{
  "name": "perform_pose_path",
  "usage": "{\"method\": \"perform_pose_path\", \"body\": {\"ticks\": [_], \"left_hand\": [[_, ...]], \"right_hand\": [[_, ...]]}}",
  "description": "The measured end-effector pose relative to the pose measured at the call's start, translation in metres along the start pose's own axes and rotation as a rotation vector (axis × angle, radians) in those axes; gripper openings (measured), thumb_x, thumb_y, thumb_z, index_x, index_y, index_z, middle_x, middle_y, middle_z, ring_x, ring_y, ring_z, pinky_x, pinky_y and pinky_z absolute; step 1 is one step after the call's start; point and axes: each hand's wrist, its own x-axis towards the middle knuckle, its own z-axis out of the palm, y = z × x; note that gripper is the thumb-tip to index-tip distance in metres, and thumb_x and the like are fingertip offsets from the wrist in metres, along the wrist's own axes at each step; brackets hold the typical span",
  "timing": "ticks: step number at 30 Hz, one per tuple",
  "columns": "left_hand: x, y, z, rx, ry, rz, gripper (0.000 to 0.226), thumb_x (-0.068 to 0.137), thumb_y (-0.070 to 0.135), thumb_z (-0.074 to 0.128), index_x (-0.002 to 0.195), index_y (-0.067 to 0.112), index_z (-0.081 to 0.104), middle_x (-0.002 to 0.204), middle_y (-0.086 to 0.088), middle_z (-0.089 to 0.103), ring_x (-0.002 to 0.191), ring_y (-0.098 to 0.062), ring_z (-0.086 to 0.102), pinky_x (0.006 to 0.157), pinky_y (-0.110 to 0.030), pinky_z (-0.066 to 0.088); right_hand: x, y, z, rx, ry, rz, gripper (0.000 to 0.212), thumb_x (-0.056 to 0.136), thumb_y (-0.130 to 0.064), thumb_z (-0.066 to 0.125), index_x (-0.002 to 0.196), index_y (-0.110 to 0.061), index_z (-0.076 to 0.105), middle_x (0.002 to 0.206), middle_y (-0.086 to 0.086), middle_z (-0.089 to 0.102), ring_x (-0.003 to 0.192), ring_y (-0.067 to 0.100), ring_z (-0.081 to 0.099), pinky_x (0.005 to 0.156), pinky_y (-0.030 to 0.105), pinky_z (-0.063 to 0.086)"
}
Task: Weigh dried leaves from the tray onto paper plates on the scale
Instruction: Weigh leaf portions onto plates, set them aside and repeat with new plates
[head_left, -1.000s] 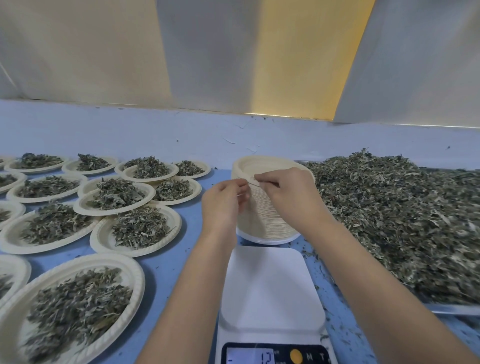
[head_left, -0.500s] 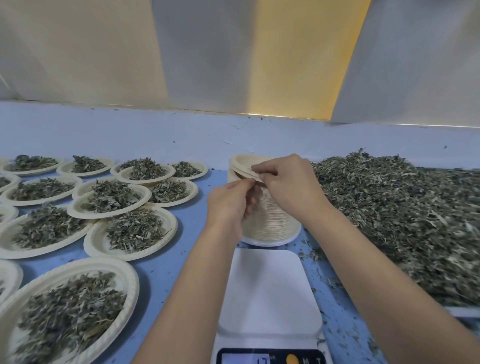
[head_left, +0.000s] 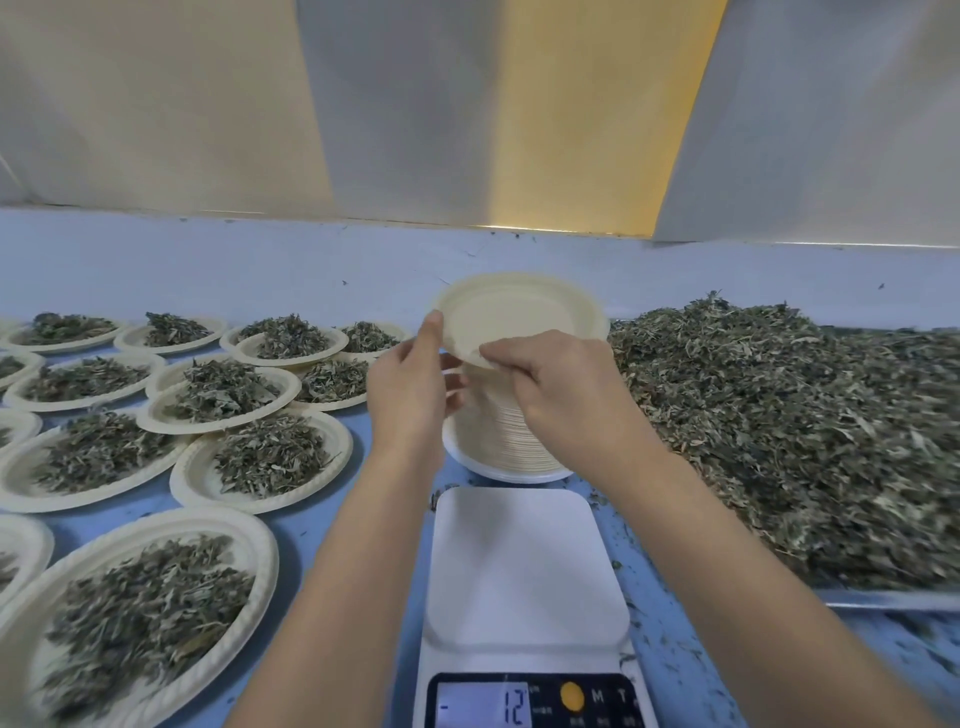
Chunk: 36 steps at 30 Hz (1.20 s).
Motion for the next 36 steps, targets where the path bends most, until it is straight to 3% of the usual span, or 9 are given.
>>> {"method": "perform_pose_path", "body": {"ticks": [6,9,11,13,16,18,24,30,36], "left_hand": [[-0.006,-0.001,-0.013,0.093,-0.003,0.043,0.023,0.086,0.007,0.058,0.064,0.008,0.054,0.036,0.007,0.042,0.034,-0.007,0.035,0.039,-0.015,0.032],[-0.009,0.000,-0.020,0.102,-0.024,0.012,0.022,0.085,0.008,0.058,0.065,0.011,0.052,0.037,0.008,0.039,0.038,-0.010,0.032,0.040,-0.018,0.026],[-0.011,0.004,-0.025,0.089,-0.043,-0.029,0.023,0.083,0.007,0.058,0.063,0.012,0.048,0.038,0.007,0.038,0.037,-0.010,0.031,0.037,-0.016,0.022],[-0.013,0.009,-0.029,0.092,-0.087,-0.080,0.023,0.082,0.006,0.058,0.062,0.011,0.050,0.040,0.006,0.039,0.034,-0.009,0.031,0.034,-0.014,0.022],[-0.014,0.019,-0.038,0.151,-0.169,-0.131,0.026,0.083,0.008,0.059,0.059,0.013,0.052,0.041,0.006,0.042,0.032,-0.007,0.034,0.032,-0.013,0.023],[-0.012,0.024,-0.047,0.199,-0.230,-0.139,0.022,0.085,0.015,0.061,0.063,0.015,0.056,0.044,0.007,0.044,0.033,-0.006,0.037,0.031,-0.012,0.024],[-0.011,0.024,-0.078,0.489,-0.524,-0.273,0.016,0.074,0.022,0.070,0.072,0.008,0.064,0.059,-0.003,0.057,0.041,-0.008,0.053,0.034,-0.014,0.040],[-0.009,0.016,-0.089,0.696,-0.575,-0.423,0.018,0.076,0.023,0.073,0.061,0.012,0.072,0.063,-0.008,0.062,0.046,-0.011,0.059,0.042,-0.016,0.049],[-0.010,0.009,-0.088,0.829,-0.576,-0.514,0.019,0.081,0.022,0.071,0.085,0.003,0.069,0.068,-0.011,0.067,0.054,-0.015,0.064,0.046,-0.017,0.052]], "right_hand": [[-0.020,-0.008,-0.003,0.172,0.091,0.020,0.024,0.088,-0.016,0.061,0.108,-0.021,0.073,0.099,-0.018,0.064,0.109,0.005,0.051,0.091,0.017,0.037],[-0.020,0.004,-0.013,0.227,0.407,0.193,0.029,0.090,-0.016,0.059,0.119,-0.017,0.065,0.120,-0.010,0.061,0.116,0.007,0.047,0.099,0.018,0.032],[-0.019,0.015,-0.021,0.343,0.478,0.416,0.036,0.091,-0.020,0.058,0.127,-0.019,0.058,0.126,-0.007,0.055,0.112,0.005,0.048,0.093,0.015,0.036],[-0.021,0.025,-0.026,0.532,0.424,0.576,0.037,0.088,-0.018,0.060,0.126,-0.020,0.059,0.121,-0.005,0.059,0.103,0.002,0.054,0.089,0.018,0.043],[-0.029,0.035,-0.029,0.729,0.327,0.663,0.026,0.082,-0.011,0.067,0.106,-0.019,0.068,0.108,0.006,0.067,0.100,0.018,0.064,0.094,0.040,0.051],[-0.035,0.039,-0.032,0.788,0.294,0.702,0.019,0.079,-0.011,0.070,0.095,-0.019,0.070,0.101,0.009,0.070,0.096,0.024,0.067,0.091,0.043,0.053],[-0.047,0.051,-0.035,0.844,0.063,0.759,0.007,0.080,-0.005,0.071,0.085,-0.010,0.070,0.072,0.001,0.071,0.056,0.006,0.066,0.048,0.019,0.052],[-0.056,0.057,-0.022,0.709,-0.258,0.888,0.010,0.080,-0.006,0.072,0.089,-0.006,0.067,0.070,0.001,0.070,0.053,0.005,0.064,0.049,0.020,0.052],[-0.060,0.060,-0.012,0.635,-0.363,0.938,0.005,0.084,-0.009,0.070,0.082,-0.005,0.067,0.067,0.001,0.070,0.052,0.006,0.064,0.045,0.016,0.049]]}}
